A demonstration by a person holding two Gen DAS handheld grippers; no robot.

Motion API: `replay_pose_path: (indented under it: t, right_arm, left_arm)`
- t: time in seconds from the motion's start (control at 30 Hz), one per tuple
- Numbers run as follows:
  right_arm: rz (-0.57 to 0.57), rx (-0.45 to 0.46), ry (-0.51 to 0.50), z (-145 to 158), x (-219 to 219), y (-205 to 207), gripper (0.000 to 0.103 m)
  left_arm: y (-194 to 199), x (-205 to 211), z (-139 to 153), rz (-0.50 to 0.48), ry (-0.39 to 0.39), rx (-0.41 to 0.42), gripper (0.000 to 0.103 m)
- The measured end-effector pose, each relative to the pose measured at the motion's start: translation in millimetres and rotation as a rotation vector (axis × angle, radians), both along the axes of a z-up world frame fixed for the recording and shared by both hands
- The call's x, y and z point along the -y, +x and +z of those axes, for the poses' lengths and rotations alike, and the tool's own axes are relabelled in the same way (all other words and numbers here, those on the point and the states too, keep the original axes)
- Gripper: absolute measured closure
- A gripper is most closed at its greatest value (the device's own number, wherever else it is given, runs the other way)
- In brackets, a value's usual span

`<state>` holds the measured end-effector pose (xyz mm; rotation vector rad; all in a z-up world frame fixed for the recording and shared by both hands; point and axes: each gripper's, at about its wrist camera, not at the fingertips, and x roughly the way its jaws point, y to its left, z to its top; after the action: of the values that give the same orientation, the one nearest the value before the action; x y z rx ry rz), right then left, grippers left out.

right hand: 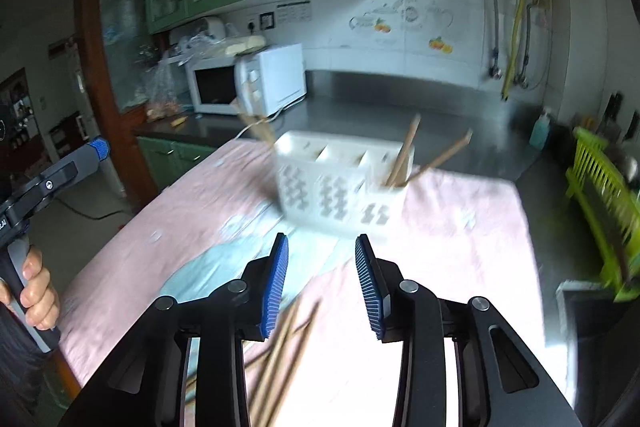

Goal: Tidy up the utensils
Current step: 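Open the left tool to drop its chopstick into the holder while the right tool releases its chopstick, then move both open tools back down toward the remaining chopsticks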

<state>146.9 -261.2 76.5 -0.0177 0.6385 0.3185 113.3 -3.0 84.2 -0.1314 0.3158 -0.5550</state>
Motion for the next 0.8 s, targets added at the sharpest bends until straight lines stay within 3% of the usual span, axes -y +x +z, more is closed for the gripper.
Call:
replay_pose_path:
  t: [0.13,0.3,0.57,0.8]
  right_arm:
    - [0.008,-0.034,0.002,-30,-13,-37,0.065]
    - [-0.005,-0.062,0.001,-64,-20,-74,0.064]
    - [-0.045,-0.147,-0.010,-117,-19,-108,0.064]
    - [-0.046,-0.224,-0.015,-152,-23,-118,0.070]
  left_arm:
    - [-33,-10,-22,-0.029,-0.033,-0.035,0.050]
    - [-68,-15,-53,-0.014,-0.011,-0.076,0.044]
    - [-82,-17,-105,0.062,0.096,-0.212,0.044]
    - [-83,-15,-136,0.121,0.213,-0.264,0.046]
